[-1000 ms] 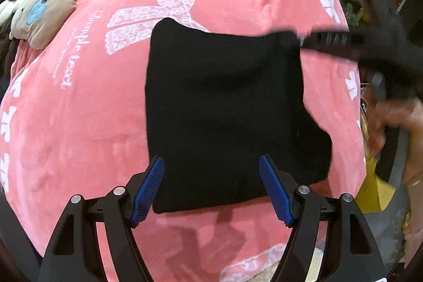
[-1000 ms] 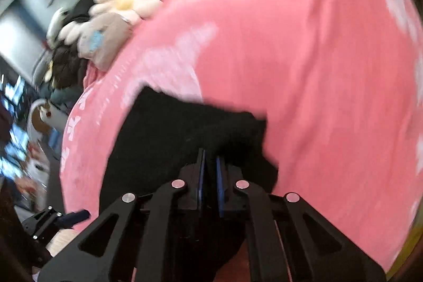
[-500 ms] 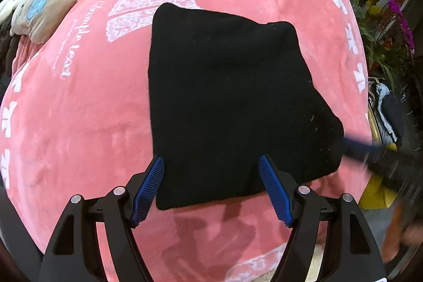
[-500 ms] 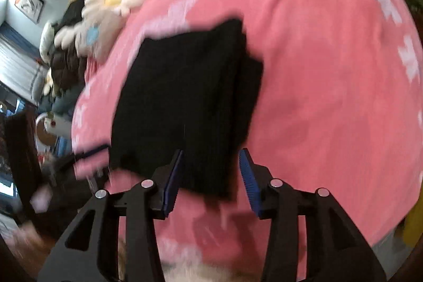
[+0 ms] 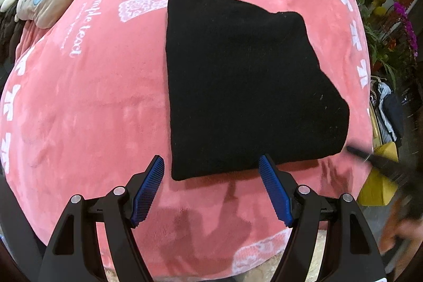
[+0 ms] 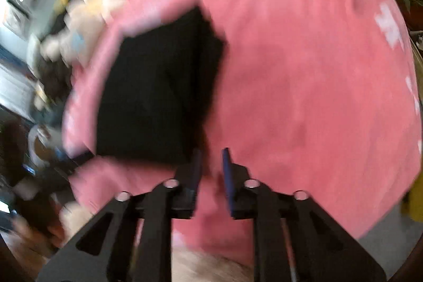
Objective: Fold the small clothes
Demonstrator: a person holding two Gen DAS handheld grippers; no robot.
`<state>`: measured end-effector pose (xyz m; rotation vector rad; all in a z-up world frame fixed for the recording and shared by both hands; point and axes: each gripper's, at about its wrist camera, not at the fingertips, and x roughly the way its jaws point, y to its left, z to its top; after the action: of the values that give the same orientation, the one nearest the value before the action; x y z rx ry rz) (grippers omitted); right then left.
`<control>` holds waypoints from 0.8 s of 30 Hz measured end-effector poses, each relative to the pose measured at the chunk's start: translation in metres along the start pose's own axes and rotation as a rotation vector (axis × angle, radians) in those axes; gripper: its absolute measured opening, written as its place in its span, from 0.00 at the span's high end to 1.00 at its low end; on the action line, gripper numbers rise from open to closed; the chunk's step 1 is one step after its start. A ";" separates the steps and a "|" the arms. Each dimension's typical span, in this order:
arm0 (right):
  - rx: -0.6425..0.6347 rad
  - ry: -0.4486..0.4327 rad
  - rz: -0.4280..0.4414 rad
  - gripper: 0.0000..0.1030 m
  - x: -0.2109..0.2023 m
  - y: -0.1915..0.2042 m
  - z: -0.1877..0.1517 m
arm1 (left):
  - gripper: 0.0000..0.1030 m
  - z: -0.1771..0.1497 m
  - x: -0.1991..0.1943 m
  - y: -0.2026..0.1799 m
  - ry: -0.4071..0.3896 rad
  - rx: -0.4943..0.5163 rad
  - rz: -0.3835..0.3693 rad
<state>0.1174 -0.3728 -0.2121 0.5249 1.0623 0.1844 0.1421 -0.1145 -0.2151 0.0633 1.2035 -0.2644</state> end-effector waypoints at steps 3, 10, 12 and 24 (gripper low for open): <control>-0.043 -0.055 0.052 0.60 0.003 0.018 0.049 | 0.31 0.005 -0.002 -0.006 -0.023 0.000 -0.033; -0.188 0.097 -0.041 0.88 0.082 0.026 0.066 | 0.29 0.018 0.015 -0.029 -0.014 -0.002 -0.082; -0.179 0.087 -0.092 0.88 0.090 0.010 0.063 | 0.29 0.019 0.019 -0.031 -0.008 0.003 -0.085; -0.061 0.032 0.029 0.31 0.041 0.009 0.011 | 0.20 0.023 0.009 0.054 -0.018 -0.357 -0.430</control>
<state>0.1483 -0.3524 -0.2356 0.4835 1.0772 0.2506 0.1791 -0.0684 -0.2202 -0.5123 1.2231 -0.4191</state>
